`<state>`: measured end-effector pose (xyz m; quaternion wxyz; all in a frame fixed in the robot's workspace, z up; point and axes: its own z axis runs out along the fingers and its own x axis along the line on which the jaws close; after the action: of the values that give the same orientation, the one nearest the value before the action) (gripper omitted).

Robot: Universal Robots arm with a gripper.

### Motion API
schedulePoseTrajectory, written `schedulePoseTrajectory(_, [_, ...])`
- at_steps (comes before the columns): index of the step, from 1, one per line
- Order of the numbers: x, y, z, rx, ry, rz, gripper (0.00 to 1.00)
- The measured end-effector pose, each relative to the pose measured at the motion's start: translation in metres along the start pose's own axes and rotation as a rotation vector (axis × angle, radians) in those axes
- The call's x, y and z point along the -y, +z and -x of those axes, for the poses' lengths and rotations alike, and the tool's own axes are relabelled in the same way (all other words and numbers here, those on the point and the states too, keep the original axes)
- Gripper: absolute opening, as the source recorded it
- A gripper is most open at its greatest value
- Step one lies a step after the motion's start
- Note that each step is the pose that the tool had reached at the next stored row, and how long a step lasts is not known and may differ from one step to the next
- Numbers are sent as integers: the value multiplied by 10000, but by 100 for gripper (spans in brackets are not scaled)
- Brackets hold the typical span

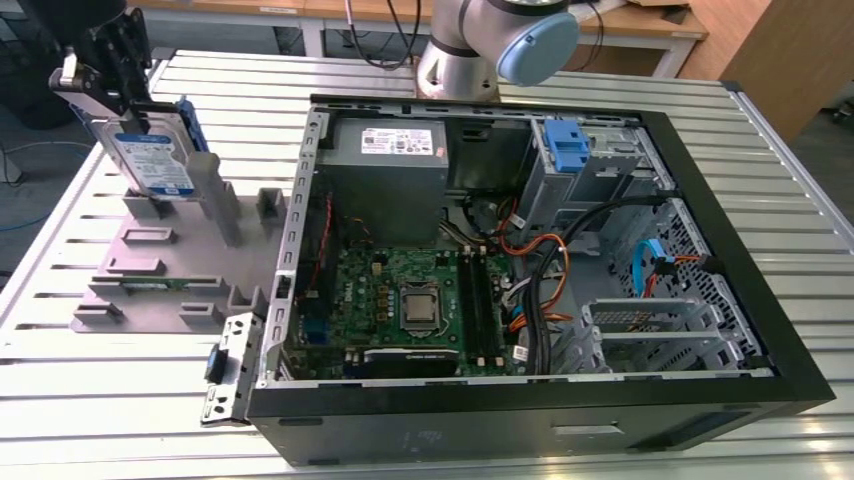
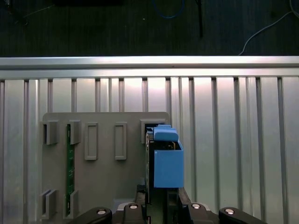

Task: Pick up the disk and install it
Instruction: 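Pick up the disk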

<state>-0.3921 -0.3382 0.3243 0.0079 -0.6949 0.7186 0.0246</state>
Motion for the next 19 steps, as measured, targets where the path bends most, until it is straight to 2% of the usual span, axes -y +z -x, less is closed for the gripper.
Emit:
schedulePoseTrajectory(10, [0,-10,0,-3,0,6,35])
schedulePoseTrajectory(13, [-2,-52,2,-1,0,1,35])
schedulePoseTrajectory(19, [-5,-186,9,0,0,0,35])
